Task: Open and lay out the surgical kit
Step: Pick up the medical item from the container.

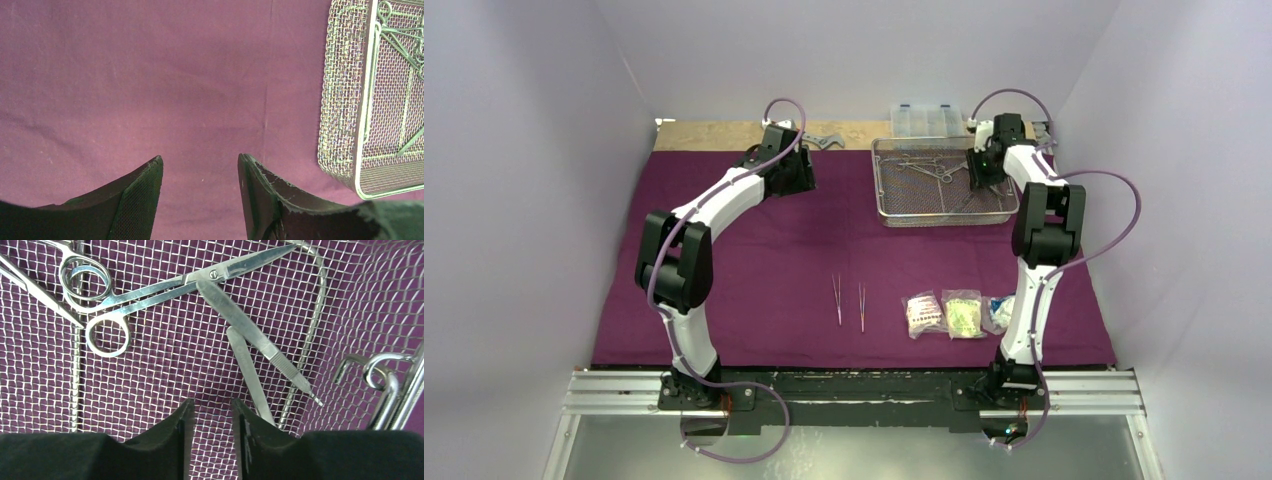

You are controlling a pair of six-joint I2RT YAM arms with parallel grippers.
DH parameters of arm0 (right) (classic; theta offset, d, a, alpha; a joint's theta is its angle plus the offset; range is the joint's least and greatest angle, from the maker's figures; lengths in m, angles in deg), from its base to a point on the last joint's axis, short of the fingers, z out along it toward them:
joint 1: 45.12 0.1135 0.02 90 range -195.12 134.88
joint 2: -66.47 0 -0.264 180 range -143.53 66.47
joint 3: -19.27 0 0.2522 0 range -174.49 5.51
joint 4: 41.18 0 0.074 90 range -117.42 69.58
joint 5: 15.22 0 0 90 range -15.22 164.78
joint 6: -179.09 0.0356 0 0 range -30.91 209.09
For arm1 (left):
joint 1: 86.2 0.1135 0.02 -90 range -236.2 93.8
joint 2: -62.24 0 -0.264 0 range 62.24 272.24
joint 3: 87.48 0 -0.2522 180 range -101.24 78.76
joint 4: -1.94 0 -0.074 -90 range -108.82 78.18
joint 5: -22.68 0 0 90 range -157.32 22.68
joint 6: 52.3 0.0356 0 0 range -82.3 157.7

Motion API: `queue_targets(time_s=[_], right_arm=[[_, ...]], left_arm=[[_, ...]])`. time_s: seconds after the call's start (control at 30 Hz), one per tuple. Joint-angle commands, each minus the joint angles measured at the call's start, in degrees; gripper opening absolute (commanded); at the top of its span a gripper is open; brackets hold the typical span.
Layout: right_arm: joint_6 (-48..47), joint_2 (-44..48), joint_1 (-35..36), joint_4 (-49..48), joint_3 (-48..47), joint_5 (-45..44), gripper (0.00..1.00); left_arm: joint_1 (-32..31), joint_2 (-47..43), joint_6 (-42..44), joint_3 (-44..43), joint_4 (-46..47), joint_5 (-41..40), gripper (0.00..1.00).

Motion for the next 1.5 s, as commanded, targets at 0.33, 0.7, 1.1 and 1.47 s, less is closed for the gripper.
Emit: queue_targets(time_s=[0.33, 0.7, 1.1, 1.47], right_arm=[[1.86, 5.32, -0.14, -5.11, -0.73, -2.5, 0.5], [4.03, -0.08, -1.09, -3.24, -2.99, -7.27, 0.53], [5.81, -1.98, -2.69, -1.93, -4.46, -0.41, 0.19], [6.18, 7.08, -1.6, -11.1, 0.36, 0.09, 0.0]], left_arm=[[0.58, -0.3, -0.22, -2.23, 2.07, 0.54, 0.56], [0.58, 0.53, -0.57, -2.49, 2.41, 1.04, 0.56], [0.58, 0.75, -1.11, -2.77, 2.44, 1.07, 0.56], [0.58, 0.05, -1.37, -2.43, 2.93, 1.07, 0.56]])
